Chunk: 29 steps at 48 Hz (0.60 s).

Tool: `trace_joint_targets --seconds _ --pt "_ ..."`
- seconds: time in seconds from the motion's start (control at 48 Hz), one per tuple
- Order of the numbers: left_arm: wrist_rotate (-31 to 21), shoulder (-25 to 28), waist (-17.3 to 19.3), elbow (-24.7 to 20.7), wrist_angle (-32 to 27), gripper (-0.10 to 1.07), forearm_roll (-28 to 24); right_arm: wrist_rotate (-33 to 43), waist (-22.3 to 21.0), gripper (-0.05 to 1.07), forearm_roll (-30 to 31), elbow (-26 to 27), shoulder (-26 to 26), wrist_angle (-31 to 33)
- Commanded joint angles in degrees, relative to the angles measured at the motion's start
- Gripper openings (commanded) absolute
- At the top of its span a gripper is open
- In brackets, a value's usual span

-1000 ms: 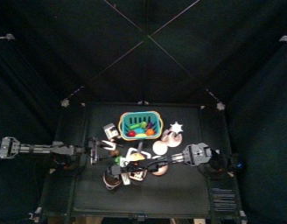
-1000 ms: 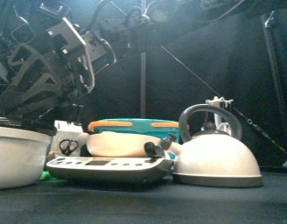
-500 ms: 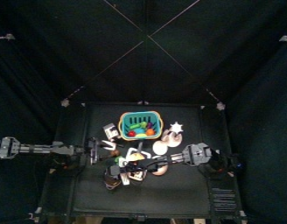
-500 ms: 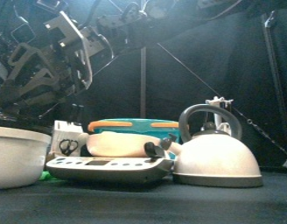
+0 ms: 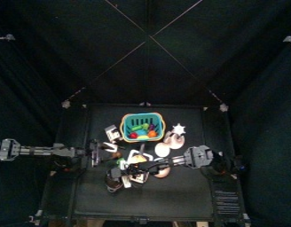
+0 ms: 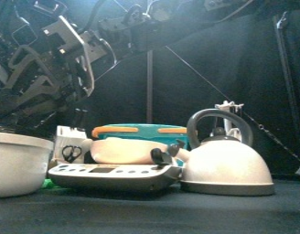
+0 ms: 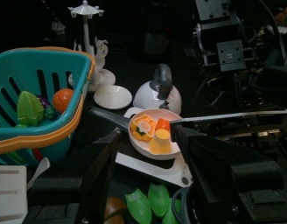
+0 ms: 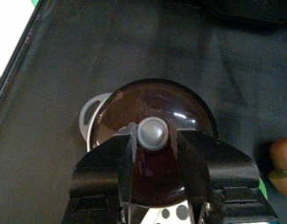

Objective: Place pot lid on pot

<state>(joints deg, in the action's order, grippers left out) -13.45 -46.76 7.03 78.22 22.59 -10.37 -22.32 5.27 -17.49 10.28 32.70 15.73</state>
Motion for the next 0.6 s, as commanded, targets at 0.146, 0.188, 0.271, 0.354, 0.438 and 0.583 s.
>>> trace_joint_targets --seconds 0.146,0.188,0.271,0.354,0.438,0.583 --pt "0.0 0.09 0.09 -0.53 0.35 0.9 0.09 -0.09 0.0 0.57 -0.18 1.85 -1.58 0.62" --pt "0.09 0.09 0.09 -0.53 0.26 0.9 0.09 -0.09 0.09 0.58 -0.09 1.85 -1.58 0.62" --pt "0.0 0.09 0.09 -0.53 0.26 0.9 0.09 0.0 0.09 0.58 -0.18 1.85 -1.49 0.62" --pt "0.0 0.09 0.09 -0.53 0.35 0.9 0.09 0.0 0.09 0.59 -0.18 1.93 -1.49 0.7" --pt "0.0 0.09 0.18 -0.53 0.26 0.9 0.09 -0.09 0.09 0.61 -0.18 1.93 -1.49 0.7" --pt "0.0 0.09 0.09 -0.53 0.26 0.9 0.09 -0.09 0.09 0.72 -0.09 2.02 -1.32 0.62"
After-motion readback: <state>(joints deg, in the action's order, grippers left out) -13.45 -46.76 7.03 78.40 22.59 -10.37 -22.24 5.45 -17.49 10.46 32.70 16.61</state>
